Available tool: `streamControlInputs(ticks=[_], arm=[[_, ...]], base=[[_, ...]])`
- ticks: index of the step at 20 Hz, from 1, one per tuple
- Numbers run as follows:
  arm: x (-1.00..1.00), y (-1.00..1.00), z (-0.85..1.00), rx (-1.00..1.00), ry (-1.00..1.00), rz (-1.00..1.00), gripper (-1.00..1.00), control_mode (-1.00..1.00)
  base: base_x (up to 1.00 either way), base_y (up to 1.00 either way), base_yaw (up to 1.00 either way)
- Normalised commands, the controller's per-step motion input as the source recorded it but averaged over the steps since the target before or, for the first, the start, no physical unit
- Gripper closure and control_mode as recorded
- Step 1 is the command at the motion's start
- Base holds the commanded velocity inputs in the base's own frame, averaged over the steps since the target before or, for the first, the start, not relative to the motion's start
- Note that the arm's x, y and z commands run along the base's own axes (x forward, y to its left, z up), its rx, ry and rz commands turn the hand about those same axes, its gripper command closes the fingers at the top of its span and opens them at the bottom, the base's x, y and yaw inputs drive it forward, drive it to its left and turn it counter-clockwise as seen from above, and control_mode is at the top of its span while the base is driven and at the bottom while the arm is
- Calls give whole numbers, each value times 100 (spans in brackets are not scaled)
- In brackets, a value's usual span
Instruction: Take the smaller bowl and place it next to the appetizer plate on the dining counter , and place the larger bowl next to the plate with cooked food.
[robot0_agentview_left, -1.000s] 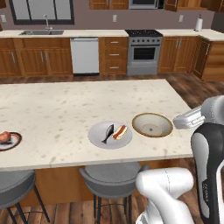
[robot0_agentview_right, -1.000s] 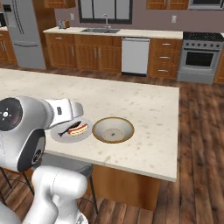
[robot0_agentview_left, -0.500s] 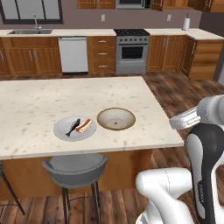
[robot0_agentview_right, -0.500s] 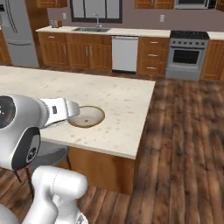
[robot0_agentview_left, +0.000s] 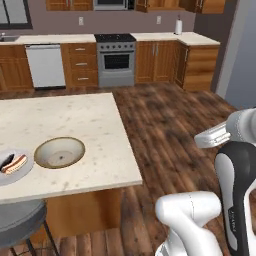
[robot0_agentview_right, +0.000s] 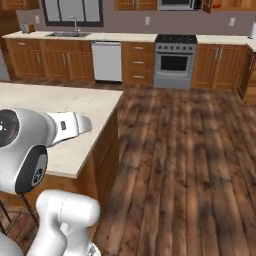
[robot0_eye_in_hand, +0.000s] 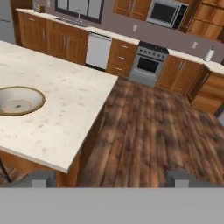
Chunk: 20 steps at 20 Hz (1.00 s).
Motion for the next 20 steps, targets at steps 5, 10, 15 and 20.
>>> streamControlInputs(ticks=[5, 10, 15, 20], arm=[[0, 0, 0, 0, 0, 0, -100, 100], [0, 0, 0, 0, 0, 0, -100, 100], [0, 0, 0, 0, 0, 0, -100, 100], [0, 0, 0, 0, 0, 0, -100, 100]], base=[[93, -100, -16], [100, -100, -5], [99, -95, 0], [100, -95, 0]])
